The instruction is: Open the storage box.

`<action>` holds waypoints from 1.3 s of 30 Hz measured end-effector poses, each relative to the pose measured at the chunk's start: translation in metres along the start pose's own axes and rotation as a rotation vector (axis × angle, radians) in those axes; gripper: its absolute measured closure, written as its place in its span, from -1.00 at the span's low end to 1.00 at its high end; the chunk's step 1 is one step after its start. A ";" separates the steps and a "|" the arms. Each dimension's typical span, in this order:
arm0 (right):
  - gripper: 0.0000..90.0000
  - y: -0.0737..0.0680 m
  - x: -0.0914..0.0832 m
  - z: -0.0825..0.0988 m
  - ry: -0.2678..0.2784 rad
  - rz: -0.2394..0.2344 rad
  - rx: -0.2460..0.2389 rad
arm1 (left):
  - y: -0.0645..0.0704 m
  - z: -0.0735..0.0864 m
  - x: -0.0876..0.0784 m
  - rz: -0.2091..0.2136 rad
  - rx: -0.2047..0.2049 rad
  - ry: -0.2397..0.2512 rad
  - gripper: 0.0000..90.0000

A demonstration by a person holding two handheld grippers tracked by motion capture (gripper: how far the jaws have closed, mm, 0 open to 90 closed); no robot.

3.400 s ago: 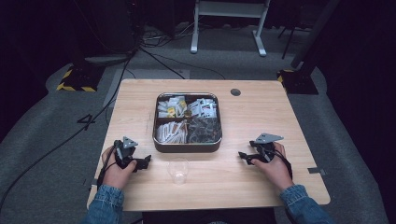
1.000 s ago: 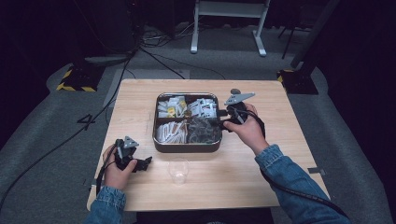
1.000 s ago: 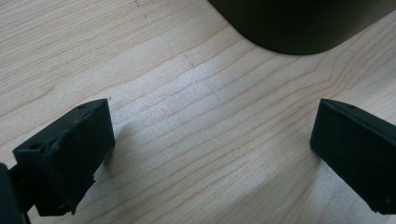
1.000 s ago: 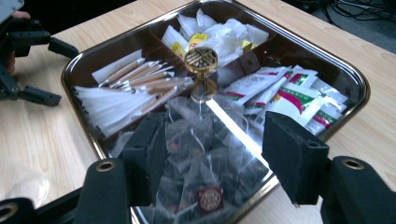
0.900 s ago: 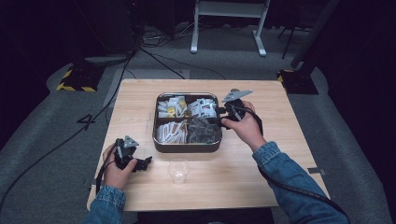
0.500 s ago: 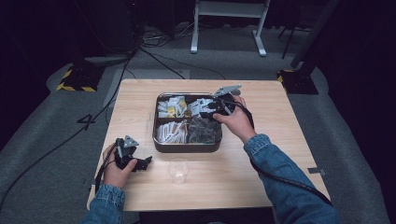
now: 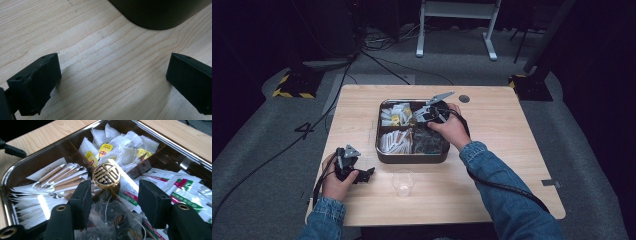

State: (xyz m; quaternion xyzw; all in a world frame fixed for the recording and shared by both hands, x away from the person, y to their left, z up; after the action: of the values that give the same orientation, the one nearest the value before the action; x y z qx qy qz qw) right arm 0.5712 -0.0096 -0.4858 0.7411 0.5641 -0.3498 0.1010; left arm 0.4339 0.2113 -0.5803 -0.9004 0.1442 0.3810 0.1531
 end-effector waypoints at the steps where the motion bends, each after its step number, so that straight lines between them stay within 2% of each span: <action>1: 0.02 0.000 0.002 0.000 -0.005 0.001 -0.002 | 0.000 0.000 0.000 0.000 0.000 0.000 -1.00; 6: 0.12 -0.002 0.012 -0.001 -0.015 -0.019 0.012 | 0.000 0.000 0.000 0.001 -0.001 0.001 -1.00; 13: 0.11 -0.004 0.027 -0.002 -0.024 -0.010 0.012 | -0.001 0.000 0.000 0.004 0.012 0.001 -1.00; 15: 0.17 -0.003 0.030 -0.002 -0.027 0.001 0.005 | -0.001 0.000 0.000 0.004 0.012 0.001 -1.00; 16: 0.29 -0.001 0.031 -0.002 -0.028 0.017 -0.006 | -0.001 0.000 0.000 0.005 0.012 0.000 -1.00; 24: 0.30 -0.001 0.031 -0.003 -0.023 0.039 -0.017 | -0.001 0.000 0.000 0.004 0.012 0.001 -1.00; 39: 0.30 -0.002 0.028 -0.008 -0.006 0.045 -0.027 | -0.001 0.000 0.000 0.003 0.015 0.000 -1.00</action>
State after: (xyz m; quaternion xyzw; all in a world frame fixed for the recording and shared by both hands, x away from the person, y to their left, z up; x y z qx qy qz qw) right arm 0.5757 0.0172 -0.4975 0.7511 0.5516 -0.3422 0.1206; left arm 0.4347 0.2123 -0.5801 -0.8989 0.1484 0.3802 0.1593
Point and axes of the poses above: each handheld gripper's, and its own axes: x roughly forward along the jaws, z roughly out of its underside, y roughly to its right, the point moved 10 cm from there along x, roughly forward along the jaws, and after that the axes turned 15 degrees about -z, right-handed, at the moved point
